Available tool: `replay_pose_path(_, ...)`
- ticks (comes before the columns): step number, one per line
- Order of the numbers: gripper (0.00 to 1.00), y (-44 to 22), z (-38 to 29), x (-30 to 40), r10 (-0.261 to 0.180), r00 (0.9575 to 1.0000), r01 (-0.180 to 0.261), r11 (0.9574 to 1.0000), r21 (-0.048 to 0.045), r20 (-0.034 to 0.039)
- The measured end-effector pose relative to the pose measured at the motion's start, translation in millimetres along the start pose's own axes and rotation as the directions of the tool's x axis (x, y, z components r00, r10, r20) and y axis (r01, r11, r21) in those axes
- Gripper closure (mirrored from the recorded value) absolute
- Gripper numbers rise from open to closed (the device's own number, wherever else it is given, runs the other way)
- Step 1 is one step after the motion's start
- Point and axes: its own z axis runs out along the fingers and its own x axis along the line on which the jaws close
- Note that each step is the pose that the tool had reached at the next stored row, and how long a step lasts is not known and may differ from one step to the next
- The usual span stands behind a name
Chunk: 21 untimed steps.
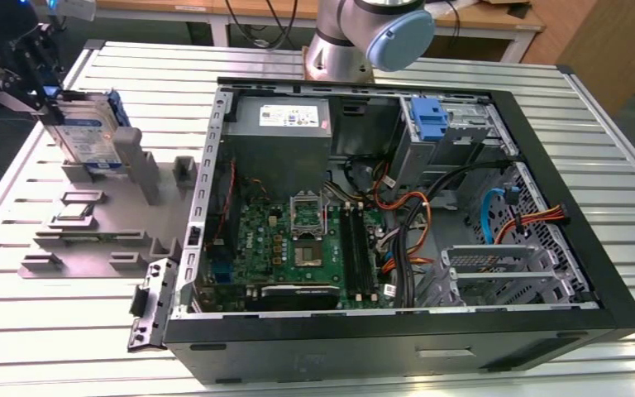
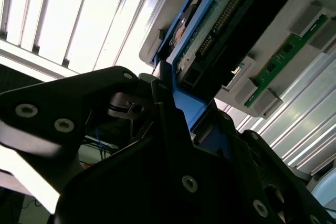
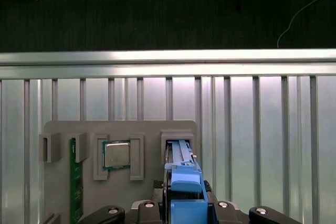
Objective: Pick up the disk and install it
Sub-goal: 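Pick up the disk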
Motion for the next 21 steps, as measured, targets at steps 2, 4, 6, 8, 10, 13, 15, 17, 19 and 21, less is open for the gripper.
replay_pose_path(2, 0.64, 0.0, -0.9, 0.0, 0.000, 1.0000, 0.000, 1.0000, 0.0002, 0.0001)
replay_pose_path(4, 0.64, 0.0, -1.8, 0.0, 0.000, 1.0000, 0.000, 1.0000, 0.0001, 0.0000)
replay_pose_path(6, 0.64, 0.0, -3.2, 0.0, 0.000, 1.0000, 0.000, 1.0000, 0.0001, 0.0000)
replay_pose_path(8, 0.64, 0.0, -4.4, 0.0, 0.000, 1.0000, 0.000, 1.0000, 0.0002, 0.0000)
replay_pose_path(10, 0.64, 0.0, -5.8, 0.0, 0.000, 1.0000, 0.000, 1.0000, 0.0001, 0.0000)
replay_pose_path(13, 0.64, 0.0, -8.0, 0.0, 0.000, 1.0000, 0.000, 1.0000, 0.0002, 0.0000)
replay_pose_path(15, 0.64, 0.0, -9.5, 0.0, 0.000, 1.0000, 0.000, 1.0000, 0.0002, 0.0000)
replay_pose_path(17, 0.64, 0.0, -11.0, 0.0, 0.000, 1.0000, 0.000, 1.0000, 0.0001, -0.0001)
replay_pose_path(19, 0.64, -0.1, -12.6, 0.0, 0.000, 1.0000, 0.000, 1.0000, 0.0002, -0.0002)
replay_pose_path(21, 0.64, -0.1, -14.4, 0.0, 0.000, 1.0000, 0.000, 1.0000, 0.0002, -0.0006)
